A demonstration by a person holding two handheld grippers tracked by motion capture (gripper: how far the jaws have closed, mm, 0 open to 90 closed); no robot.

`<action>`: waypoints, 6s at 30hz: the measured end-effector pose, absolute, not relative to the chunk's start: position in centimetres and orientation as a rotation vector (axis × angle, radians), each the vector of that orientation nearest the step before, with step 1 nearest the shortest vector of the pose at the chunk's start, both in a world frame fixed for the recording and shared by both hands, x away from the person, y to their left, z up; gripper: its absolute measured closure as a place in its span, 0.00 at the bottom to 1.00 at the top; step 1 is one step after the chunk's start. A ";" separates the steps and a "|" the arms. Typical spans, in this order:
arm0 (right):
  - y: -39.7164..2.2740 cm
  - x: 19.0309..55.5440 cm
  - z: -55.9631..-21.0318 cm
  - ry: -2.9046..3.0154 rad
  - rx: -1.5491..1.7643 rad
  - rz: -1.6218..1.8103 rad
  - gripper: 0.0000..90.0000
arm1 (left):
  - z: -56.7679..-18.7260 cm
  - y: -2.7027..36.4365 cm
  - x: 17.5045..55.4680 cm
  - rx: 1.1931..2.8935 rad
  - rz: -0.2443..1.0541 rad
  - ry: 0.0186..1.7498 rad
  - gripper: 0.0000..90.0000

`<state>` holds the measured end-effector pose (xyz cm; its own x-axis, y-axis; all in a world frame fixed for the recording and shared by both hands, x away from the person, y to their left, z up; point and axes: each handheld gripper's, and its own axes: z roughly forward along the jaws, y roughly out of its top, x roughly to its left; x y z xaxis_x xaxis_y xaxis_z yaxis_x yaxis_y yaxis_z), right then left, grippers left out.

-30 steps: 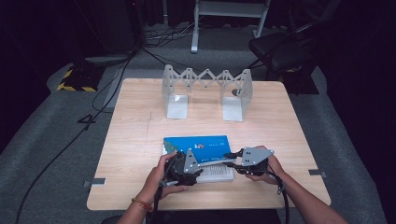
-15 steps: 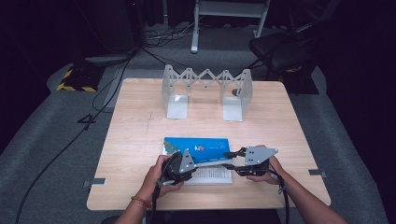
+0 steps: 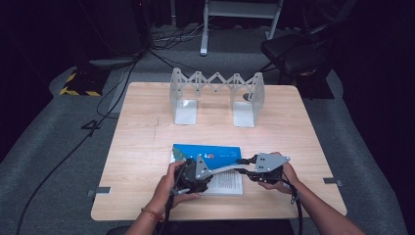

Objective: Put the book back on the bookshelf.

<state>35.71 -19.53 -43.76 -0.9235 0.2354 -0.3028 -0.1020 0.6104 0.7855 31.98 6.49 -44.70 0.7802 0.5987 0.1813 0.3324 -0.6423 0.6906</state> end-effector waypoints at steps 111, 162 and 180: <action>-20.3 37.4 -37.0 2.212 0.387 1.576 0.56 | -43.3 11.1 30.6 1.934 0.531 0.530 0.77; -20.0 35.1 -38.5 2.268 0.294 1.474 0.44 | -42.6 8.7 32.5 2.140 0.404 0.367 0.53; -17.8 35.2 -40.4 2.305 0.297 1.459 0.41 | -43.6 5.9 29.5 2.032 0.390 0.560 0.15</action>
<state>35.22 -17.78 -40.38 -0.8993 0.3809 -0.2149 -0.0312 0.4343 0.9002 29.53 5.90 -43.60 0.8435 0.5351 0.0461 0.2293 -0.4364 0.8701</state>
